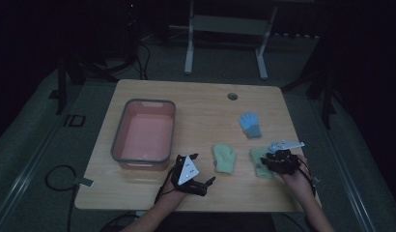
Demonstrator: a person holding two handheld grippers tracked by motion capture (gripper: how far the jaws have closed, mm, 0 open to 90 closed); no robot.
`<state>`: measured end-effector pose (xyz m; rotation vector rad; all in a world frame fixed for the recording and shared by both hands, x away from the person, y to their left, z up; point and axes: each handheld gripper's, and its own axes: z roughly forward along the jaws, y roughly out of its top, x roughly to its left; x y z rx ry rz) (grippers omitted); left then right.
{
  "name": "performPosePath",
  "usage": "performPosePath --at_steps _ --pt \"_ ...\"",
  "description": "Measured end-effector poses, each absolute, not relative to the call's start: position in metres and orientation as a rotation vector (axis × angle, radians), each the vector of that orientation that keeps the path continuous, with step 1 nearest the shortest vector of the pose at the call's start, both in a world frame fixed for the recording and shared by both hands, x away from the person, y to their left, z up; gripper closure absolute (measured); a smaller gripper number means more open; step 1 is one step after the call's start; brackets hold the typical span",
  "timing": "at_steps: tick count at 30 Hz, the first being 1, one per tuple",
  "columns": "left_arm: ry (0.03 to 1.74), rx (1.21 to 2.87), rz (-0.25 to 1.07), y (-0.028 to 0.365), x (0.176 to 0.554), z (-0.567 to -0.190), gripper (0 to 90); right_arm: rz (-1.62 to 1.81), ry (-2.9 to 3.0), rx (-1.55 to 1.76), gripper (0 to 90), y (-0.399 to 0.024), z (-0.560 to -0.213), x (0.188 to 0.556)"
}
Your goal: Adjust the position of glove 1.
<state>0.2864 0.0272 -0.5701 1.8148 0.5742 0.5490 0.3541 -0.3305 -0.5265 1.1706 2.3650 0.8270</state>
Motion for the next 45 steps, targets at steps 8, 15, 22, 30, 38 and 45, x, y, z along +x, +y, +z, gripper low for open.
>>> performPosePath --at_steps 8,15,22,30,38,45 --pt "0.568 1.815 0.554 0.027 0.286 -0.57 1.9 0.819 2.339 1.184 63.9 -0.331 -0.541 0.354" --pt "0.575 1.815 0.555 0.027 0.286 -0.57 1.9 0.829 2.301 1.232 82.1 -0.326 -0.543 0.35" --pt "0.578 1.813 0.554 0.027 0.286 -0.57 1.9 0.833 2.232 1.31 85.5 -0.317 -0.53 0.346" --pt "0.575 1.812 0.553 0.027 0.286 -0.57 1.9 0.879 2.155 1.284 86.1 -0.292 -0.484 0.338" --pt "0.578 1.809 0.548 0.028 0.286 -0.57 1.8 0.926 2.122 1.259 86.4 -0.254 -0.465 0.338" --pt "0.576 1.81 0.551 0.028 0.286 -0.57 1.9 0.956 2.151 1.245 86.4 -0.225 -0.466 0.34"
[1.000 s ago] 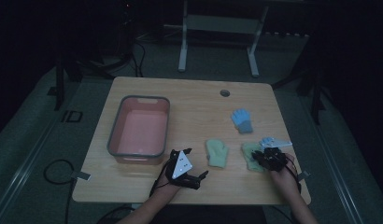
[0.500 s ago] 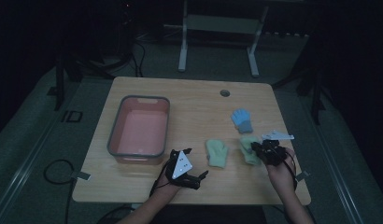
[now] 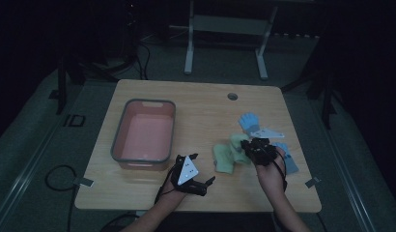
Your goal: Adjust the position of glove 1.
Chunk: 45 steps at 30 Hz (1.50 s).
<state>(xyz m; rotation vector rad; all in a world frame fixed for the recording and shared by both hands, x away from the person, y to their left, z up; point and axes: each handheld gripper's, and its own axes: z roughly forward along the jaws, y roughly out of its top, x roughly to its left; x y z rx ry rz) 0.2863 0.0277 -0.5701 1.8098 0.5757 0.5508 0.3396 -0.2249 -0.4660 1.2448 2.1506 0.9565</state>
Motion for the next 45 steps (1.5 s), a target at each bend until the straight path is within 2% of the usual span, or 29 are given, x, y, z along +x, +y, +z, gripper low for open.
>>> performPosePath --at_steps 7,30,33,39,40,45 --pt "0.571 1.81 0.555 0.028 0.286 -0.57 1.9 0.941 2.198 1.19 86.3 -0.193 -0.482 0.338" --pt "0.572 1.818 0.557 0.025 0.286 -0.57 1.9 0.876 2.265 1.265 84.0 -0.183 -0.531 0.348" --pt "0.606 1.814 0.555 0.025 0.287 -0.57 1.9 0.885 2.267 1.272 81.5 -0.184 -0.531 0.348" --pt "0.618 1.827 0.501 0.026 0.292 -0.569 1.9 0.935 2.278 1.256 69.9 -0.188 -0.523 0.345" --pt "0.602 1.832 0.501 0.025 0.291 -0.569 5.4 0.947 2.277 1.243 69.4 -0.19 -0.52 0.343" --pt "0.586 1.846 0.533 0.022 0.288 -0.569 5.8 1.008 2.278 1.193 62.0 -0.203 -0.51 0.34"
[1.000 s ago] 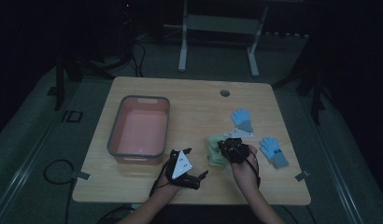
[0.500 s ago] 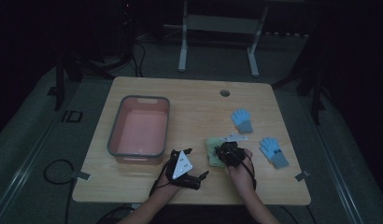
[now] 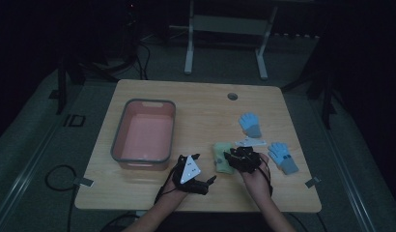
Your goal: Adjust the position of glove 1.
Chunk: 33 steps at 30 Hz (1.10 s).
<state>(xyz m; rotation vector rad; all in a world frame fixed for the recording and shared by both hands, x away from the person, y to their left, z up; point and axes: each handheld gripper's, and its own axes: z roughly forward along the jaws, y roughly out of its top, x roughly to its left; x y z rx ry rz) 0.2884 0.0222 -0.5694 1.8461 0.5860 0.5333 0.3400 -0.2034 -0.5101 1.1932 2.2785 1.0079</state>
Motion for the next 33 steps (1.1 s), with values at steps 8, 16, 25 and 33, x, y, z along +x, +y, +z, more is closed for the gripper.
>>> performPosePath --at_steps 8,16,25,33 --pt "0.569 1.906 0.348 0.019 0.292 -0.561 5.2 1.059 2.318 1.093 52.4 -0.232 -0.5 0.344" --pt "0.429 1.968 0.35 0.005 0.294 -0.556 15.2 1.124 2.371 1.026 54.6 -0.249 -0.492 0.358" --pt "0.267 2.065 0.416 -0.018 0.31 -0.55 29.4 1.146 2.472 0.964 50.9 -0.239 -0.489 0.386" --pt "0.189 2.165 0.398 -0.031 0.326 -0.555 40.8 1.12 2.552 0.967 45.6 -0.227 -0.504 0.413"
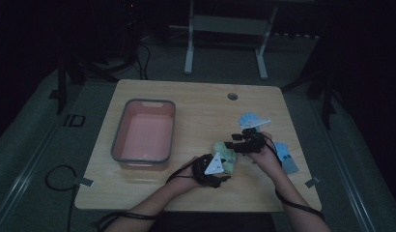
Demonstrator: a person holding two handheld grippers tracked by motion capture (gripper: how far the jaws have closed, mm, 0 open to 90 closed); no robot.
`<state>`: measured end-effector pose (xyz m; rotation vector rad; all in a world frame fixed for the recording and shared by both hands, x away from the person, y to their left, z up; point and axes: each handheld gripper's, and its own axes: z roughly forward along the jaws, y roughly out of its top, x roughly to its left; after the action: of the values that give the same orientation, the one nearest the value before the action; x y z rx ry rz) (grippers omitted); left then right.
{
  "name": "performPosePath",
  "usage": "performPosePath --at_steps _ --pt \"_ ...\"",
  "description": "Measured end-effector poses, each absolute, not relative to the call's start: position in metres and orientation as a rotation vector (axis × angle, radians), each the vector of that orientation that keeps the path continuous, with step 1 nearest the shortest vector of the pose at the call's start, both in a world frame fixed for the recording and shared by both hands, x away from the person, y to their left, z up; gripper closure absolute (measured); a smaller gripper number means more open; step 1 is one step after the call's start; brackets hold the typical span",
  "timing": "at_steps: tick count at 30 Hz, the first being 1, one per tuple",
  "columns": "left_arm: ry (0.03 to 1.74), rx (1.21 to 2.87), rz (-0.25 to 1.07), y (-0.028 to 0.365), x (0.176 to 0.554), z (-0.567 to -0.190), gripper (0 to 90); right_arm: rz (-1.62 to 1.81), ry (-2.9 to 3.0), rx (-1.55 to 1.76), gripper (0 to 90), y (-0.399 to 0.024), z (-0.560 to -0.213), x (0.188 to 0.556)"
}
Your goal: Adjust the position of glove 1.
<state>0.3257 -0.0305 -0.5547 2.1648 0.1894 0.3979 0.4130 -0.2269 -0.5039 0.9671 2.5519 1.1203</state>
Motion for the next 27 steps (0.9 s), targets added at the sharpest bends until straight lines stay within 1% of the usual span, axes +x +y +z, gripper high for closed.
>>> performPosePath --at_steps 2,3,6,10,12,13,14,15,17,18,21,27 --pt "0.179 2.19 0.399 -0.032 0.329 -0.558 42.4 1.127 2.585 0.985 43.5 -0.226 -0.511 0.418" --pt "0.171 2.205 0.397 -0.032 0.331 -0.56 43.6 1.122 2.618 0.996 40.9 -0.226 -0.519 0.422" --pt "0.154 2.218 0.413 -0.031 0.332 -0.563 43.7 1.068 2.641 1.006 40.4 -0.225 -0.528 0.425" --pt "0.158 2.241 0.413 -0.032 0.336 -0.566 44.2 1.095 2.693 1.064 40.2 -0.227 -0.539 0.431" --pt "0.142 2.259 0.443 -0.033 0.336 -0.569 44.3 1.104 2.736 1.113 43.2 -0.227 -0.542 0.434" --pt "0.139 2.261 0.459 -0.034 0.336 -0.569 45.0 1.109 2.753 1.137 48.7 -0.227 -0.543 0.435" --pt "0.142 2.262 0.472 -0.034 0.336 -0.569 52.0 1.124 2.775 1.131 56.5 -0.226 -0.543 0.435" --pt "0.14 2.266 0.489 -0.034 0.336 -0.569 52.0 1.124 2.775 1.131 56.5 -0.226 -0.543 0.435" --pt "0.153 2.265 0.502 -0.034 0.337 -0.567 62.2 1.118 2.774 1.124 63.0 -0.225 -0.541 0.433" --pt "0.154 2.267 0.502 -0.034 0.338 -0.566 65.5 1.118 2.765 1.126 64.7 -0.224 -0.54 0.432" --pt "0.143 2.285 0.53 -0.036 0.336 -0.561 71.6 1.125 2.732 1.133 68.9 -0.224 -0.537 0.428" --pt "0.147 2.303 0.538 -0.038 0.335 -0.547 74.1 1.135 2.691 1.132 71.2 -0.224 -0.527 0.423"
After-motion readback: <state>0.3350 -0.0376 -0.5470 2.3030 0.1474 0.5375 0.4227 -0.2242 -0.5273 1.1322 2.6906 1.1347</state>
